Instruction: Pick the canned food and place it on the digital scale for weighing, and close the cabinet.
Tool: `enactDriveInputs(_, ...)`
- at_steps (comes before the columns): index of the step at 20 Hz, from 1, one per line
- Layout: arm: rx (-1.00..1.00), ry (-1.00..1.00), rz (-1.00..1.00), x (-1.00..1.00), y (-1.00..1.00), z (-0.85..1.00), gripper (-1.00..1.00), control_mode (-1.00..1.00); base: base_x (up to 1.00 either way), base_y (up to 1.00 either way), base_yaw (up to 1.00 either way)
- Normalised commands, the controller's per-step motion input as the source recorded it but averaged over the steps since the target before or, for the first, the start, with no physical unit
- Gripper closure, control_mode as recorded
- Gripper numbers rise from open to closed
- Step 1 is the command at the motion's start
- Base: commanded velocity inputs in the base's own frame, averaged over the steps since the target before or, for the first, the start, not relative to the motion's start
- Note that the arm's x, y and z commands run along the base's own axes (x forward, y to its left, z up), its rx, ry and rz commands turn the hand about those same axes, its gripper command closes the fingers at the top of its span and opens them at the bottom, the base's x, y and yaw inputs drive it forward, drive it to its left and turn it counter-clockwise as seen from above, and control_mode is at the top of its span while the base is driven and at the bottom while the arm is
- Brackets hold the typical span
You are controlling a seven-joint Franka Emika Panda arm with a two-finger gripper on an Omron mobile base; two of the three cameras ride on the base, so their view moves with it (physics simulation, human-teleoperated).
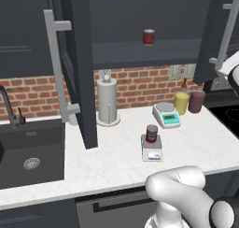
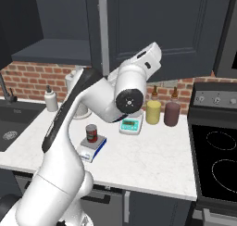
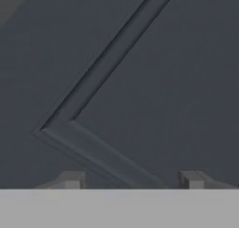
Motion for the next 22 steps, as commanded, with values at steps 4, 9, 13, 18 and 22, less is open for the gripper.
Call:
enactDriveInputs(4, 0.00, 0.00, 0.00, 0.87, 0.27, -0.18, -1.00, -1.00, 0.00, 0.00, 0.00)
enactDriveInputs(9, 0.00, 0.08, 0.00, 0.65, 0.00, 0.00, -1.00, -1.00, 0.00, 0.00, 0.00)
enactDriveInputs(13, 0.00, 0.07, 0.00, 0.62, 0.02, -0.05, -1.00, -1.00, 0.00, 0.00, 0.00)
enactDriveInputs(18, 0.00, -0.03, 0.00, 0.56, 0.13, -0.37, -1.00, -1.00, 0.00, 0.00, 0.00)
enactDriveInputs(22, 0.00, -0.18, 0.00, 0.60, 0.11, -0.68, -1.00, -1.00, 0.00, 0.00, 0.00)
